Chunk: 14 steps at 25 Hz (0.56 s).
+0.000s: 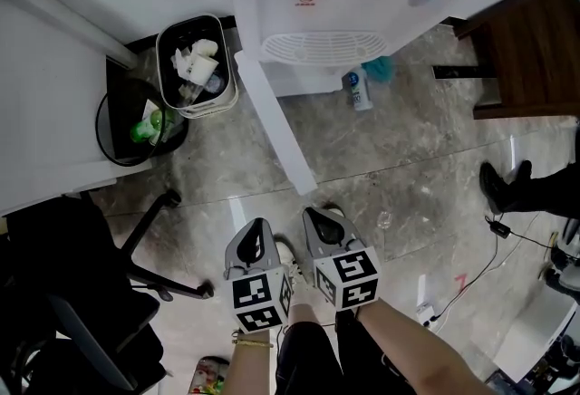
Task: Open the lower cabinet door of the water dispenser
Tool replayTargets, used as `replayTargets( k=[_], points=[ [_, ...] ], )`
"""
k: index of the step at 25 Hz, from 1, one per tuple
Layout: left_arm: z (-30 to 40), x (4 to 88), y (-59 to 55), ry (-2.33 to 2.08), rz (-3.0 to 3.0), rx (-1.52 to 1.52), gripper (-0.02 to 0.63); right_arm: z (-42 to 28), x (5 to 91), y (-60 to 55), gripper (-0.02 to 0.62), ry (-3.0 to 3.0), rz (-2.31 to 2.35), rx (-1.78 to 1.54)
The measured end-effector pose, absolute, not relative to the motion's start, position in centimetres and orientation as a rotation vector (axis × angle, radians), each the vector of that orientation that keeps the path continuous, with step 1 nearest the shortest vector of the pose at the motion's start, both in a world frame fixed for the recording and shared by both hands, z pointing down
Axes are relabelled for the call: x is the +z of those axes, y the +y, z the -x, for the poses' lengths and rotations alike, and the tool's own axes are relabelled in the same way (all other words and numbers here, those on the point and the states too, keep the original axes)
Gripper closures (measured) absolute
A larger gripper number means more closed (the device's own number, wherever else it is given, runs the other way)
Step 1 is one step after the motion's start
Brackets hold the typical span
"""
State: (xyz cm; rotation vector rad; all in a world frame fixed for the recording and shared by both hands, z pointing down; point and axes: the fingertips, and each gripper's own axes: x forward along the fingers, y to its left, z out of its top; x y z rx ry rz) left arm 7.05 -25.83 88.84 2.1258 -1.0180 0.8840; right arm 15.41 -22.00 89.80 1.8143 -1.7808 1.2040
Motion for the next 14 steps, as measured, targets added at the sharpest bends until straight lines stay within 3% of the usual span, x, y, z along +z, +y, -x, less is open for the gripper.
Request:
replayTargets(
  k=[14],
  points=[
    [-8.3,88.9,-26.1,-1.001,-2.126,0.893,0.598,-16.4,89.4,-22.6,0.603,-1.766,-1.828,1.189]
  ],
)
